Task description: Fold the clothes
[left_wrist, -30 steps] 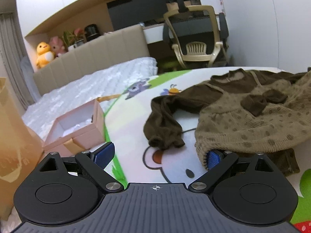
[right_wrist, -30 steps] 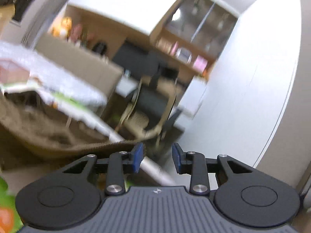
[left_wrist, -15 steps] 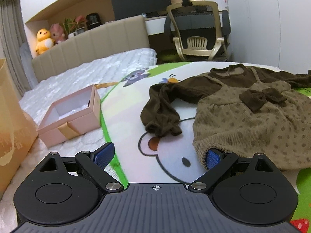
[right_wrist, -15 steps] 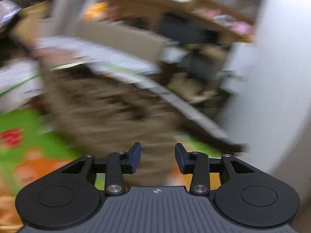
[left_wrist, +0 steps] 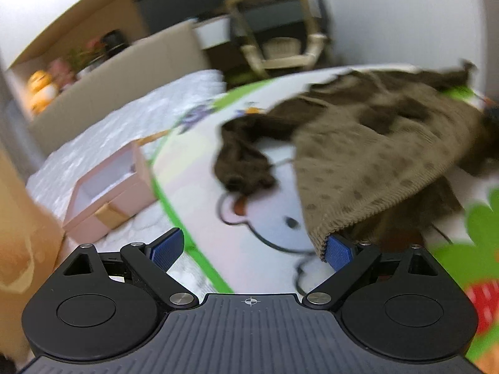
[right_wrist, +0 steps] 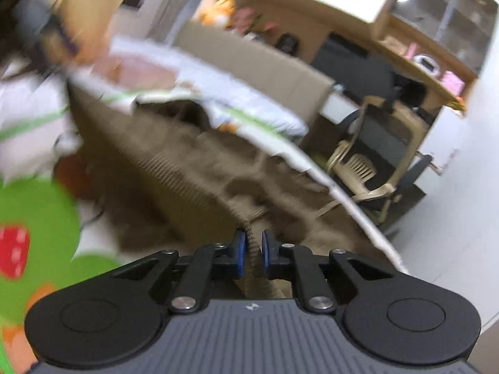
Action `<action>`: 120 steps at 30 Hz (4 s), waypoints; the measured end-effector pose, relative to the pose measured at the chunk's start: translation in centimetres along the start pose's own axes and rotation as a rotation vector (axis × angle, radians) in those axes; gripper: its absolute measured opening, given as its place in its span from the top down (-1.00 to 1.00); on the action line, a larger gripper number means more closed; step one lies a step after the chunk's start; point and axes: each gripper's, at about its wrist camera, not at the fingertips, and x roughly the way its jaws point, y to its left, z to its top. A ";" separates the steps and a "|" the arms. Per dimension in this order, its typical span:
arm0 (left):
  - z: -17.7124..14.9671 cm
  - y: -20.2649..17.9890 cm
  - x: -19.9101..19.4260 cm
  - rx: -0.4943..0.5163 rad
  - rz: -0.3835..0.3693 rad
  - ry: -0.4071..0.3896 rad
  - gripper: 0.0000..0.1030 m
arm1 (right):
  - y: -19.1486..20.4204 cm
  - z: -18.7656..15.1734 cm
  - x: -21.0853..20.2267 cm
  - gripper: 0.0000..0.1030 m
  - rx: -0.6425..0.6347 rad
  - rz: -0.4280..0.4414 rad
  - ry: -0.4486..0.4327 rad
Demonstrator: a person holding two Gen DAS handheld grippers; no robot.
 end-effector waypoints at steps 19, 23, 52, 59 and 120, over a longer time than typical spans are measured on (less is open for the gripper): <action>8.1 -19.0 5.8 0.378 -0.310 -0.200 0.67 | -1.8 0.6 -2.9 0.83 -0.025 0.058 0.011; 10.0 -17.2 6.6 0.235 -0.340 -0.206 0.83 | -1.3 -0.9 -6.2 0.74 -0.080 0.161 0.006; 12.2 -14.6 5.5 0.113 -0.371 -0.224 0.82 | 8.9 0.4 1.3 0.41 -0.213 0.328 0.080; 11.9 -13.8 5.4 0.098 -0.366 -0.221 0.80 | 8.5 0.8 4.4 0.94 -0.278 0.212 0.084; -0.3 -6.0 6.6 -0.180 -0.451 0.037 -0.61 | -9.0 -8.6 -2.3 0.74 0.410 -0.022 0.321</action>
